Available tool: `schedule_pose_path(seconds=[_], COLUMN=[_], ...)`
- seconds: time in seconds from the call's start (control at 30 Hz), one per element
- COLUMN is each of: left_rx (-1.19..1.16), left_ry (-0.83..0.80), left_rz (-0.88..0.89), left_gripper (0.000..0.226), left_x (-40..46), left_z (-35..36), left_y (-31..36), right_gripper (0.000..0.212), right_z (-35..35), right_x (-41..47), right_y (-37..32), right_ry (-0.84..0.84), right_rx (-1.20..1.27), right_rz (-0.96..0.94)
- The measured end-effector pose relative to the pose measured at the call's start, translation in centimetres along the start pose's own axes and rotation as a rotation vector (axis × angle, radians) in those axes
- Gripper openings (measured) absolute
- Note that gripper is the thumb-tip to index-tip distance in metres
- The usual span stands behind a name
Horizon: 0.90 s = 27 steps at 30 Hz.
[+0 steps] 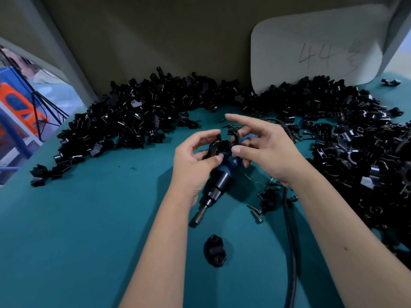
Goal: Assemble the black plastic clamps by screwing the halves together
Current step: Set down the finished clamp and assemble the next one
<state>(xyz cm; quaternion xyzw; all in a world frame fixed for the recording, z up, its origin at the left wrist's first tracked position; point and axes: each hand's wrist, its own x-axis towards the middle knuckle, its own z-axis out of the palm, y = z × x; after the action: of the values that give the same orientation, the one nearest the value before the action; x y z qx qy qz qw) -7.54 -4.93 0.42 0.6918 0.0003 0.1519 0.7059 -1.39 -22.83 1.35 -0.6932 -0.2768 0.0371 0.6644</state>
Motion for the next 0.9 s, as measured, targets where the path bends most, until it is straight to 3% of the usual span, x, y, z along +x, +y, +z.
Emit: schedule_pose_path(seconds=[0.1,0.23,0.37,0.57,0.73,0.9], left_rx=[-0.046,0.024,0.184,-0.066,-0.266,-0.440], left_ry=[0.025,0.021,0.008,0.014,-0.041,0.033], left_rz=[0.011,0.127,0.222,0.130,-0.010,-0.078], left_gripper=[0.043,0.033,0.030,0.025,0.019,0.019], left_x=[0.1,0.3,0.6,0.4,0.1,0.0], left_z=[0.0,0.2,0.8,1.8,2.7,2.2], left_y=[-0.2,0.0,-0.1,0.0,0.3,1.1], right_gripper=[0.043,0.041,0.047,0.064,0.057,0.016], right_z=[0.4,0.7,1.5,1.3,0.7,-0.4], right_x=[0.0,0.0,0.0,0.0,-0.3,-0.5], right_y=[-0.4,-1.1,-1.3,-1.6,-2.2,-2.6], right_ry=[0.080,0.186,0.187,0.268,0.175,-0.029], right_rx=[0.220,0.333,0.140,-0.164,-0.149,-0.100], right_rz=[0.089,0.223,0.248,0.130,0.111,0.150])
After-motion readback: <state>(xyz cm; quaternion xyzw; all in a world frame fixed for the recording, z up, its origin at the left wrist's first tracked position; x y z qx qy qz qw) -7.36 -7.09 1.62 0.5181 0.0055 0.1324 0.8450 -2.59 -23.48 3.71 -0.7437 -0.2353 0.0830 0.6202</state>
